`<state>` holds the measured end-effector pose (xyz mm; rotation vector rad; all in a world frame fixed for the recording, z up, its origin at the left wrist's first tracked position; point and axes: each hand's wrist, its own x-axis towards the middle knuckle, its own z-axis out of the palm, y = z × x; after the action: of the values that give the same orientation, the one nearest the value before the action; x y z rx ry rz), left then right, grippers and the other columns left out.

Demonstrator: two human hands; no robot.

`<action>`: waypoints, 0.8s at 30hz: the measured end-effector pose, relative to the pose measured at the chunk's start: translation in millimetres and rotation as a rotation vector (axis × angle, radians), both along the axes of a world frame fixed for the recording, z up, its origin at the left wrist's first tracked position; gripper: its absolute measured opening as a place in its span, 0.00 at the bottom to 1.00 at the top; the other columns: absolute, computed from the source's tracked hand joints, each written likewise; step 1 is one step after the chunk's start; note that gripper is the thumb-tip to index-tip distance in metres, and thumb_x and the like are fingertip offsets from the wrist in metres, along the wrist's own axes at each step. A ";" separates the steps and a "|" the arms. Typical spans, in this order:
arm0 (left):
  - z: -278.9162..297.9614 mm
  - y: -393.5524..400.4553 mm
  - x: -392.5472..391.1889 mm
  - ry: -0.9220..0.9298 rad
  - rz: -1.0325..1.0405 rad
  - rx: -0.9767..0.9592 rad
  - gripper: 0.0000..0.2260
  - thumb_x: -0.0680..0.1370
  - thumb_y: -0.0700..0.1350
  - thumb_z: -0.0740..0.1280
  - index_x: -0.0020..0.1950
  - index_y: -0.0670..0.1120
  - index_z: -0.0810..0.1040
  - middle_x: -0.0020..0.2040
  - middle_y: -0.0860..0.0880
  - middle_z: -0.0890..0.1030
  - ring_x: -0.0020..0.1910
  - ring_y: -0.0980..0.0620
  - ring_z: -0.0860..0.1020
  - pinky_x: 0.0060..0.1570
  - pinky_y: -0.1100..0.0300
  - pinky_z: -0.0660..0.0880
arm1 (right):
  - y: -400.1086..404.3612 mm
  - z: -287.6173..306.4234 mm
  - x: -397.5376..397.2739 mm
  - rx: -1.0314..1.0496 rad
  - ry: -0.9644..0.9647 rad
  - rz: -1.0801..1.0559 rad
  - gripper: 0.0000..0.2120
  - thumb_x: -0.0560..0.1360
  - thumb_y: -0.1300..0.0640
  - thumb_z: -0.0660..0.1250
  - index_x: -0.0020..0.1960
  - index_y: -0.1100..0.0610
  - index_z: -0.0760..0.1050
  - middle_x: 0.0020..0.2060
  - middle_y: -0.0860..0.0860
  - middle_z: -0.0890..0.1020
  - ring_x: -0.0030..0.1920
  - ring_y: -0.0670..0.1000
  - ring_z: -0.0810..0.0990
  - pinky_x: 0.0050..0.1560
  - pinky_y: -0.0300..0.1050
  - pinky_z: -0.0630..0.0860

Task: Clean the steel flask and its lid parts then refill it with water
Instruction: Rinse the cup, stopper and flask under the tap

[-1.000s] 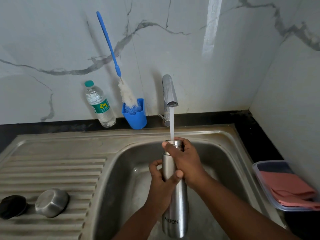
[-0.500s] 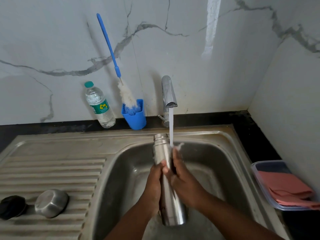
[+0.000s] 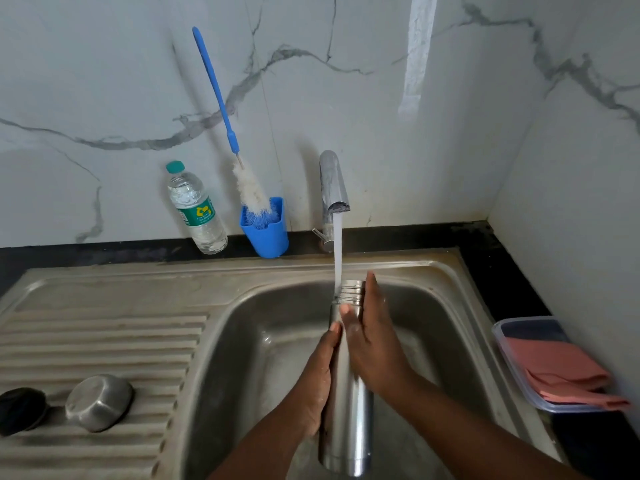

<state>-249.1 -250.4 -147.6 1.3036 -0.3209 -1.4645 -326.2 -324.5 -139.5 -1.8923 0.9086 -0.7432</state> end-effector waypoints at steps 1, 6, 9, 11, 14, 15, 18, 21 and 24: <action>1.8 -1.6 1.9 0.026 0.022 -0.016 0.29 0.73 0.64 0.60 0.64 0.46 0.80 0.57 0.40 0.84 0.55 0.45 0.83 0.55 0.52 0.78 | 10.8 -6.4 -5.2 -0.059 0.047 0.051 0.35 0.80 0.41 0.50 0.78 0.50 0.35 0.78 0.47 0.39 0.76 0.42 0.38 0.72 0.33 0.44; 1.5 -13.4 22.4 0.121 0.233 -0.022 0.33 0.72 0.69 0.62 0.61 0.44 0.81 0.54 0.38 0.84 0.50 0.42 0.83 0.56 0.49 0.78 | 45.8 -25.4 -23.0 -0.252 0.311 0.303 0.39 0.71 0.29 0.33 0.72 0.51 0.26 0.70 0.38 0.24 0.72 0.39 0.26 0.73 0.34 0.33; 5.0 -15.4 24.6 0.086 0.194 -0.041 0.28 0.72 0.68 0.61 0.58 0.48 0.84 0.55 0.39 0.84 0.54 0.43 0.83 0.59 0.47 0.76 | 25.9 -15.2 -8.6 -0.014 0.177 0.240 0.37 0.75 0.33 0.44 0.75 0.46 0.29 0.77 0.42 0.38 0.77 0.42 0.42 0.76 0.40 0.48; 8.8 -15.6 20.0 0.064 0.152 -0.056 0.28 0.71 0.67 0.62 0.62 0.51 0.82 0.56 0.40 0.84 0.55 0.42 0.83 0.60 0.45 0.77 | 1.1 -0.7 9.2 0.250 -0.028 0.147 0.33 0.78 0.38 0.51 0.78 0.46 0.45 0.74 0.50 0.65 0.71 0.49 0.67 0.70 0.47 0.67; 11.1 -22.1 15.4 0.021 0.121 -0.106 0.28 0.72 0.65 0.64 0.65 0.50 0.78 0.55 0.40 0.84 0.55 0.42 0.83 0.56 0.46 0.78 | -25.5 24.1 31.0 0.314 -0.172 0.058 0.25 0.80 0.40 0.52 0.72 0.50 0.61 0.61 0.46 0.75 0.60 0.47 0.76 0.62 0.44 0.73; 11.9 -25.4 15.2 0.007 0.140 -0.125 0.28 0.72 0.65 0.64 0.66 0.50 0.78 0.55 0.41 0.84 0.55 0.42 0.83 0.54 0.47 0.78 | -24.8 29.5 35.3 0.290 -0.182 0.051 0.24 0.81 0.41 0.51 0.73 0.51 0.61 0.61 0.43 0.72 0.61 0.44 0.73 0.61 0.40 0.70; 12.1 -33.6 23.0 -0.002 0.276 -0.183 0.31 0.72 0.63 0.65 0.69 0.45 0.75 0.59 0.39 0.82 0.58 0.43 0.81 0.60 0.46 0.76 | -2.3 24.5 31.3 0.156 -0.134 0.093 0.22 0.81 0.40 0.48 0.72 0.48 0.60 0.65 0.45 0.72 0.64 0.46 0.73 0.62 0.40 0.73; 11.1 -39.5 47.8 0.082 0.445 -0.163 0.36 0.68 0.67 0.70 0.68 0.45 0.73 0.58 0.36 0.81 0.56 0.39 0.82 0.56 0.43 0.78 | 29.5 -3.1 10.2 -0.063 0.136 0.188 0.42 0.71 0.25 0.37 0.77 0.46 0.37 0.77 0.44 0.45 0.77 0.43 0.45 0.76 0.41 0.50; 7.6 -42.2 56.2 -0.054 0.484 -0.103 0.46 0.56 0.71 0.77 0.67 0.49 0.72 0.58 0.37 0.81 0.54 0.39 0.83 0.52 0.44 0.80 | 30.4 -14.2 7.2 0.055 0.149 0.177 0.44 0.69 0.24 0.40 0.78 0.45 0.38 0.77 0.43 0.51 0.76 0.43 0.54 0.75 0.42 0.58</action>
<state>-192.9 -292.6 -140.1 1.2327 -0.1014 -0.9934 -318.9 -294.1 -153.7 -1.9688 0.8307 -0.4720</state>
